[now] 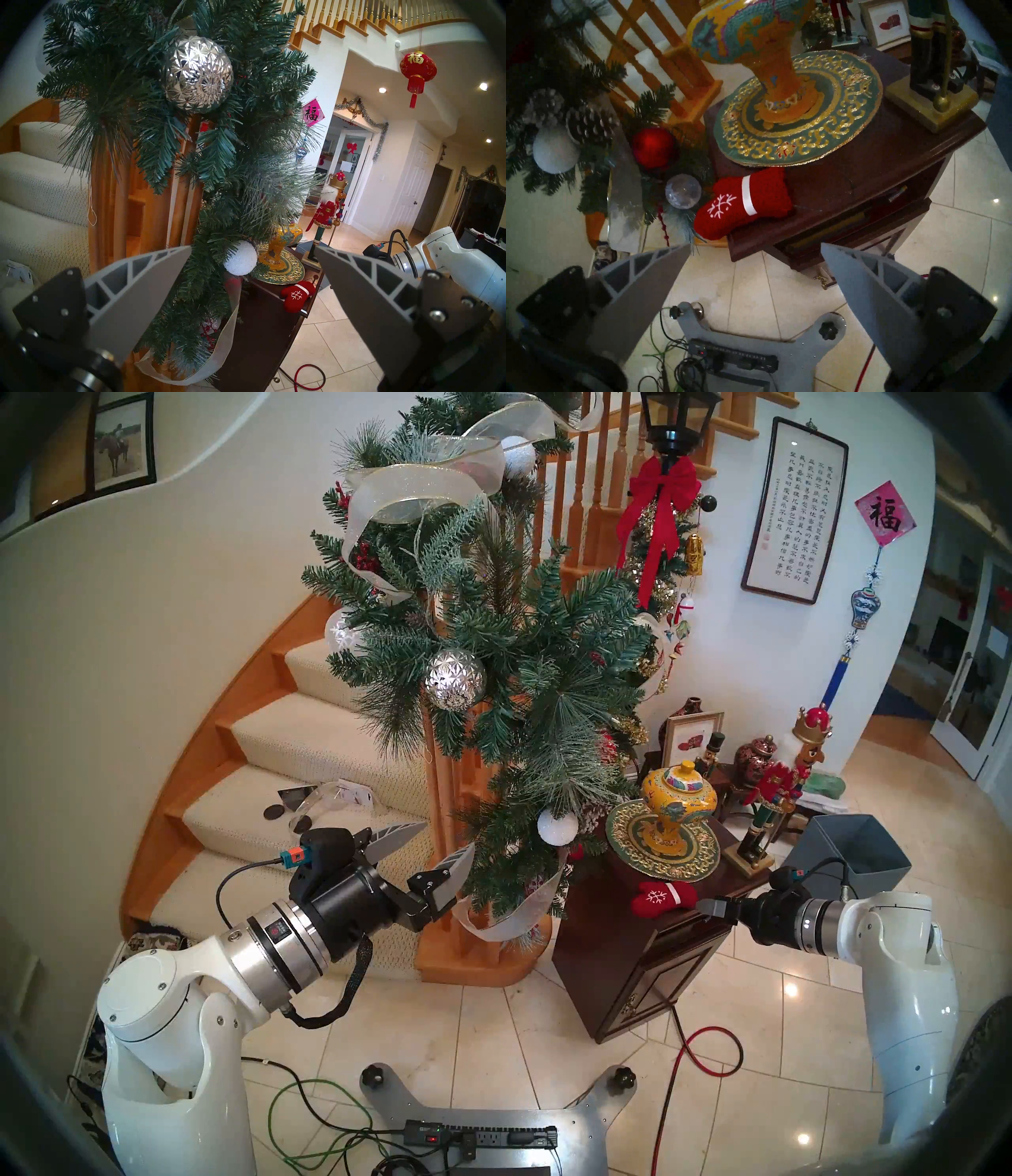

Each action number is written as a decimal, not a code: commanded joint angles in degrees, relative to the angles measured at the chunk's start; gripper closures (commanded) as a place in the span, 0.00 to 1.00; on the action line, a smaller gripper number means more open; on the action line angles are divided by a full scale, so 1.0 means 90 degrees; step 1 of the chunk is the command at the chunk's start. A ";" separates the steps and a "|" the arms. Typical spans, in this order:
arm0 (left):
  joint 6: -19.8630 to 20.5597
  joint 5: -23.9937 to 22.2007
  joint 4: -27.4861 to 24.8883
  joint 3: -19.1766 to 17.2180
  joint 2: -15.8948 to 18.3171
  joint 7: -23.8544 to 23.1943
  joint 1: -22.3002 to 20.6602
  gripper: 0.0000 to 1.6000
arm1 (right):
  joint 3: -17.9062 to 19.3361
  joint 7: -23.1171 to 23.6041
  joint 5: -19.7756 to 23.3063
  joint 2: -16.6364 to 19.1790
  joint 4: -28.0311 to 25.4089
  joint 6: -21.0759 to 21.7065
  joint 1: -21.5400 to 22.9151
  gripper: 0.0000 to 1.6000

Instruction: Hang the ornament onto the Christmas-tree-style decoration

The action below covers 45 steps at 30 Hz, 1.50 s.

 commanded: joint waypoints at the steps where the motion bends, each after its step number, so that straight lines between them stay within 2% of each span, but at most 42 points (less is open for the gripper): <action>1: -0.0004 0.0003 -0.0033 -0.0002 0.0003 0.0001 -0.0004 0.00 | 0.0014 -0.0287 0.0373 0.0061 0.0150 -0.0010 0.0187 0.00; 12: -0.0004 0.0003 -0.0033 -0.0002 0.0003 0.0001 -0.0004 0.00 | -0.0138 -0.1005 0.1117 0.0055 0.0348 -0.0010 0.0163 0.00; 23: -0.0004 0.0003 -0.0033 -0.0002 0.0003 0.0001 -0.0004 0.00 | -0.0291 -0.1629 0.1754 0.0122 0.0729 -0.0010 0.0360 0.00; 45: -0.0004 0.0004 -0.0032 -0.0002 0.0003 0.0000 -0.0004 0.00 | -0.0660 -0.2127 0.2452 0.0274 0.1082 -0.0010 0.0793 0.00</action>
